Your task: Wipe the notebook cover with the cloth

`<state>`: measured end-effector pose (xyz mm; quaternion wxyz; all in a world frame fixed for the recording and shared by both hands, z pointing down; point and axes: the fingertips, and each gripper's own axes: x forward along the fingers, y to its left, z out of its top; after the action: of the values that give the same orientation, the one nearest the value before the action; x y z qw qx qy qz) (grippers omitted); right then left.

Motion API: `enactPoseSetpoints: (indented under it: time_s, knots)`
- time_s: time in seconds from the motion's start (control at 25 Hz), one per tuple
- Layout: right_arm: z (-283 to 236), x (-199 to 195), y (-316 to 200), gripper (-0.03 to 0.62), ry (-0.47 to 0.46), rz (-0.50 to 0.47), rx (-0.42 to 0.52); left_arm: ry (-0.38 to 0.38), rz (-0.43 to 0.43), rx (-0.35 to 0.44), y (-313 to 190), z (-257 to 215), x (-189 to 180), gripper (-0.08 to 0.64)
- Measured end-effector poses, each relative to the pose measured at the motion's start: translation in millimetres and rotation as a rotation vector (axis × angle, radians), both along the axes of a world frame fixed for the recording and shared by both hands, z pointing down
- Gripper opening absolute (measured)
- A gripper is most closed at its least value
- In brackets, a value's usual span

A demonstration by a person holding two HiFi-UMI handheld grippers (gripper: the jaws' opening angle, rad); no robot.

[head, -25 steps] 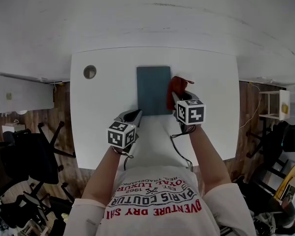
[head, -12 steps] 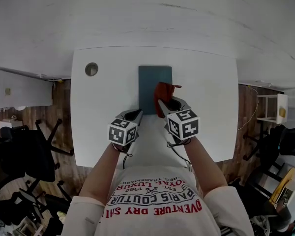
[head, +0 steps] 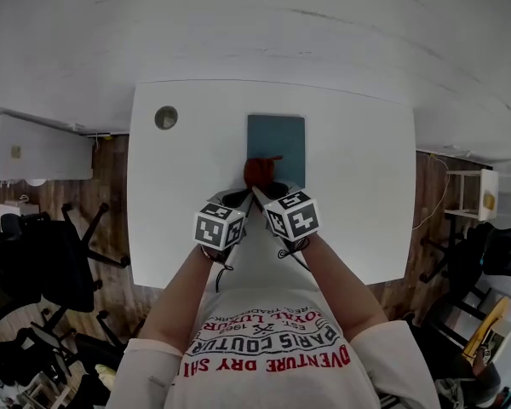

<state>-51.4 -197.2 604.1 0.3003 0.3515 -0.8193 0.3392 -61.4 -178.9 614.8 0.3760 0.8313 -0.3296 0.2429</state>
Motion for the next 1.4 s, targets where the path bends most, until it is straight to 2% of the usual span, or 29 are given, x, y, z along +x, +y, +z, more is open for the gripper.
enactPoseSetpoints:
  time_s: [0.2, 0.44, 1.12, 1.4]
  knots:
    - [7.1, 4.1, -3.7, 0.077, 0.035, 0.009, 0.001, 0.001, -0.001, -0.003, -0.3, 0.3, -1.1, 0.009]
    - [8.3, 16.2, -3.0, 0.077, 0.026, 0.074, -0.004, 0.013, 0.003, -0.020, -0.4, 0.7, -0.5, 0.009]
    - [8.6, 84.8, 9.1, 0.083, 0.031, 0.204, -0.016, -0.030, -0.007, 0.038, 0.6, -0.4, -0.2, 0.009]
    - [9.4, 108.0, 16.1, 0.081, 0.073, 0.237, -0.035, -0.045, -0.011, 0.058, 1.7, -0.5, -0.3, 0.009]
